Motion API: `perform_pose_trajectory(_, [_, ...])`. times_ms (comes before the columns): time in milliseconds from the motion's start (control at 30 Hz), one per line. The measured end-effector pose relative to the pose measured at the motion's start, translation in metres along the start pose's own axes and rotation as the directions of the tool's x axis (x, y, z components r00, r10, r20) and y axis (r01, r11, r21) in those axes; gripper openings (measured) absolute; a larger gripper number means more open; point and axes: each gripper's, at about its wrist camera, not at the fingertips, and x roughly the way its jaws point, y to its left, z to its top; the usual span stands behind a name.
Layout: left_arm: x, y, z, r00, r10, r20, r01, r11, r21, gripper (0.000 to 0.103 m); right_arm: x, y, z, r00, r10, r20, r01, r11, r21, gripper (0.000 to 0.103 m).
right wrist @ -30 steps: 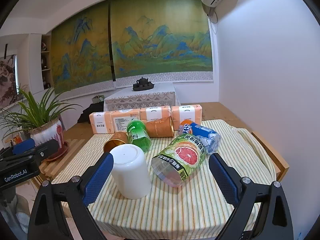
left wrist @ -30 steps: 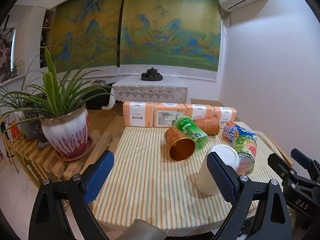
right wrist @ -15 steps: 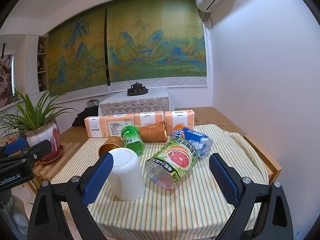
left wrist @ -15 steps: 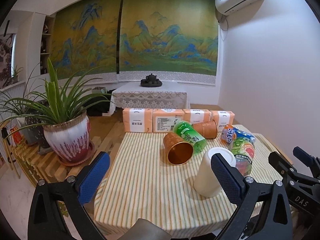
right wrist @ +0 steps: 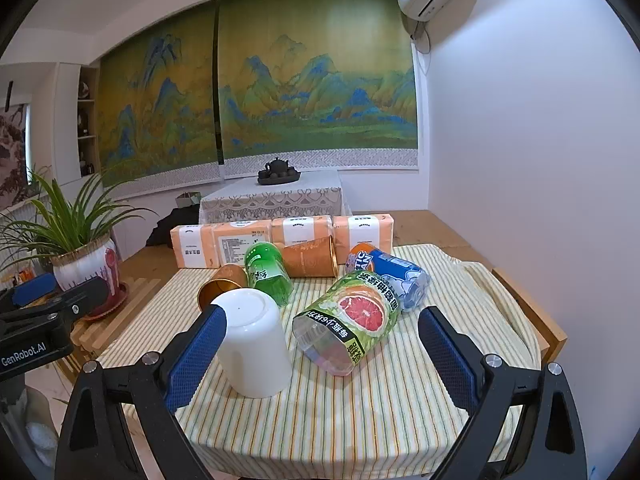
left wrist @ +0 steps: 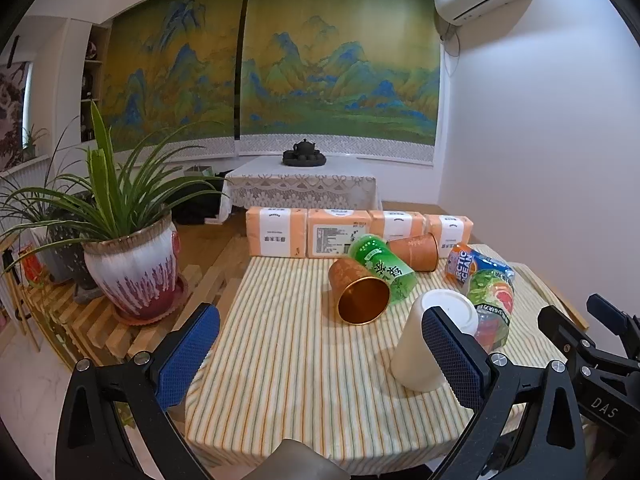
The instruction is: Flip cup upside down
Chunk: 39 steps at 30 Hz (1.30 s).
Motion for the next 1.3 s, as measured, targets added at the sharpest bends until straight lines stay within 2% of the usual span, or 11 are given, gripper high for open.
perform_pose_trajectory(1300, [0.0047,-0.0026,0.0014,1.000,0.001,0.006,-0.002,1.000,0.019,0.102,0.0043,-0.0031,-0.0031,1.000,0.003,-0.015,-0.003,1.000,0.007,0.095])
